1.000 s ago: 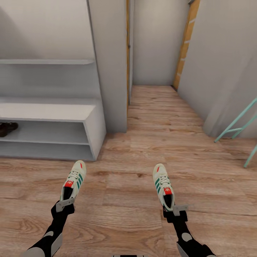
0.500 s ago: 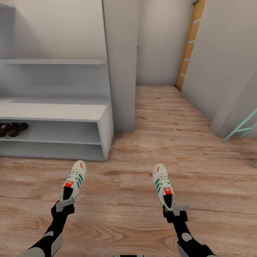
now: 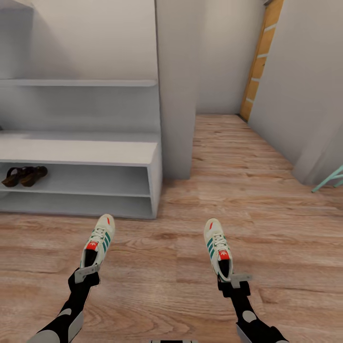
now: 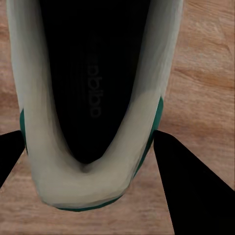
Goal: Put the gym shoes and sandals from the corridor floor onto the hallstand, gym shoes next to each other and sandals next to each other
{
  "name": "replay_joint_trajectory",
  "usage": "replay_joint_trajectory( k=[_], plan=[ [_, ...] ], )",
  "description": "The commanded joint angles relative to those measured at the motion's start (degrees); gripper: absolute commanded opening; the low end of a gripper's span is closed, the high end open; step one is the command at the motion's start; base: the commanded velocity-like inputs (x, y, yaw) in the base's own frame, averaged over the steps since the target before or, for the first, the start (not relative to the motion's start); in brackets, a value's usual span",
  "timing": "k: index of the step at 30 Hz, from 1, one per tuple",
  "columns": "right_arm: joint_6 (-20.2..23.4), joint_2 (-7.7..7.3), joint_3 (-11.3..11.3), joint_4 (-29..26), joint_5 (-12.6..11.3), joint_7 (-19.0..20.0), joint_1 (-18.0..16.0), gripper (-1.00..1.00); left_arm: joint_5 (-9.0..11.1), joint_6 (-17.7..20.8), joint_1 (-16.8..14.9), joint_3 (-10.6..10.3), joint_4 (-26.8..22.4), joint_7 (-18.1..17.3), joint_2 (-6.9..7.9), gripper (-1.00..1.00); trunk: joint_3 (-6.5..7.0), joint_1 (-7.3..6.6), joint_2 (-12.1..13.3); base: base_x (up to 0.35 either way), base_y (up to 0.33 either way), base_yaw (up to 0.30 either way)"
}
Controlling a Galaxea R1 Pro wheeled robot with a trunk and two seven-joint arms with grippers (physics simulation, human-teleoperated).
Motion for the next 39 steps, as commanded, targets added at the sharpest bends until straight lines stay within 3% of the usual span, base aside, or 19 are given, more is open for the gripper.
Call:
replay_joint_trajectory(
  k=[1, 25, 39],
  plan=[
    [-0.02, 0.0, 0.01, -0.01, -0.02, -0.05, 0.0, -1.0, 0.01, 0.0, 0.01, 0.01, -0.01, 0.03, 0.0, -1.0, 0.0, 0.0, 0.0, 0.099, 0.333, 0.0],
    [-0.02, 0.0, 0.02, 0.07, -0.02, -0.05, 0.0, -1.0, 0.01, 0.0, 0.0, 0.01, -0.01, 0.03, 0.43, -1.0, 0.0, 0.0, 0.0, -0.03, 0.344, 0.0],
    [0.0, 0.0, 0.06, 0.13, -0.02, -0.05, 0.0, -1.0, 0.01, -0.03, 0.0, 0.02, -0.01, 0.03, 0.35, -1.0, 0.08, 0.0, 0.0, 0.001, 0.073, -0.031]
  ],
)
